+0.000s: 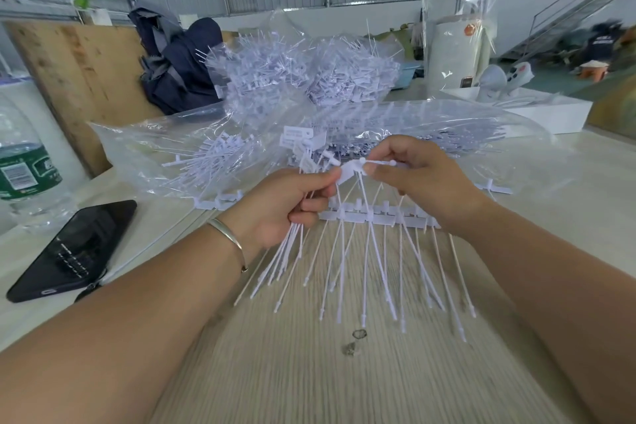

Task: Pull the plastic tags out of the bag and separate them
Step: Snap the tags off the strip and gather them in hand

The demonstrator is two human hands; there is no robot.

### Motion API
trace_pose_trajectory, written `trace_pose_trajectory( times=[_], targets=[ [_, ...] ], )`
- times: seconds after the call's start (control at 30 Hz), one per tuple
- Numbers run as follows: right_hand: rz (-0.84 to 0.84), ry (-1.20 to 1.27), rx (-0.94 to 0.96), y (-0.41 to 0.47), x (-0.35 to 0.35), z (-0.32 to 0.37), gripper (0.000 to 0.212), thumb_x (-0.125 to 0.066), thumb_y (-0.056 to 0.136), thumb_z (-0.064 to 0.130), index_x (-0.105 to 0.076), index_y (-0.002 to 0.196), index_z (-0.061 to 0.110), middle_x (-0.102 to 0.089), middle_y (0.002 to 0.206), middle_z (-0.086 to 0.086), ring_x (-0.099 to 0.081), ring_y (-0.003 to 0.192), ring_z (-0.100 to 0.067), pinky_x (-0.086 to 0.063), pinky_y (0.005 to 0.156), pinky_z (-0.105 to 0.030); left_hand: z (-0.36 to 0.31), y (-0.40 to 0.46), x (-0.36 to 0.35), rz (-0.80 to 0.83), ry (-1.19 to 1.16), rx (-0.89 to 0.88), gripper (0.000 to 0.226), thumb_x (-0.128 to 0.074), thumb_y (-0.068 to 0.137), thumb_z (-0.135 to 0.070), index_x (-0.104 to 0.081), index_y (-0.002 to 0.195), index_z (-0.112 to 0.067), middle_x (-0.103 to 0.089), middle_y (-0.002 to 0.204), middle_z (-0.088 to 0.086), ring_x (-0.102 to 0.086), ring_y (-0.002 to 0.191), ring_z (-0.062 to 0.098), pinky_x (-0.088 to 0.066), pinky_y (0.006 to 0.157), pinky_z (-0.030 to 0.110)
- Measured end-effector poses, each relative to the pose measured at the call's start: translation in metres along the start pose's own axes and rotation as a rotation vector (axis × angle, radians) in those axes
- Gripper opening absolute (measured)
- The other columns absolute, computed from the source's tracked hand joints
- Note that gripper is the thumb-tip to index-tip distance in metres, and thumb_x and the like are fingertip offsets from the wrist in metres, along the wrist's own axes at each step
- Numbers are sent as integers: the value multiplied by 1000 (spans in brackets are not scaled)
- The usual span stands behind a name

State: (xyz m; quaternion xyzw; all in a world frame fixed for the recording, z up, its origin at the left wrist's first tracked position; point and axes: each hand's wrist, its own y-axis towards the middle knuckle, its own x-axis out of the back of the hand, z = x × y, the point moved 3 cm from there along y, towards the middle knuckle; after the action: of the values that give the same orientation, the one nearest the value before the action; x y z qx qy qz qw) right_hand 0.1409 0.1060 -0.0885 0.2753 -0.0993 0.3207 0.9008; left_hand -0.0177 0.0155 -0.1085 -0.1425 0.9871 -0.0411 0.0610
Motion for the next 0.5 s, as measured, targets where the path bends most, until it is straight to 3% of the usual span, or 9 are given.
trace_pose_trajectory(
  times=[0.13, 0.23, 0.4, 0.5],
  targets=[
    [164, 165, -55, -2, -5, 1, 13, -73, 78, 27, -63, 82, 19, -60, 74, -7, -50, 56, -10, -42, 58, -24, 0, -7, -11, 191, -16, 16, 18, -60, 81, -21, -54, 83, -5, -55, 54, -6, -29, 37, -1, -16, 33, 11],
    [240, 300, -91, -3, -10, 2, 18, -73, 67, 33, -61, 76, 22, -60, 82, -18, -51, 59, -13, -41, 61, -27, 0, -11, -17, 290, -67, 22, 15, -55, 81, -21, -54, 83, -6, -56, 49, -2, -30, 35, -1, -16, 33, 10],
    [222, 293, -93, -2, -6, 1, 16, -72, 73, 31, -62, 79, 20, -61, 67, 3, -51, 58, -12, -41, 61, -26, -2, -7, -15, 279, -117, 38, 23, -63, 80, -26, -68, 96, -11, -64, 78, -1, -33, 43, 1, -16, 32, 10],
    [128, 216, -124, 0, -4, -3, 10, -61, 88, 7, -61, 83, 15, -59, 68, -2, -49, 55, -13, -40, 60, -27, -2, -4, -12, 157, -78, 43, 29, -67, 77, -26, -64, 101, -10, -67, 81, 1, -34, 40, 1, -18, 29, 11]
  ],
)
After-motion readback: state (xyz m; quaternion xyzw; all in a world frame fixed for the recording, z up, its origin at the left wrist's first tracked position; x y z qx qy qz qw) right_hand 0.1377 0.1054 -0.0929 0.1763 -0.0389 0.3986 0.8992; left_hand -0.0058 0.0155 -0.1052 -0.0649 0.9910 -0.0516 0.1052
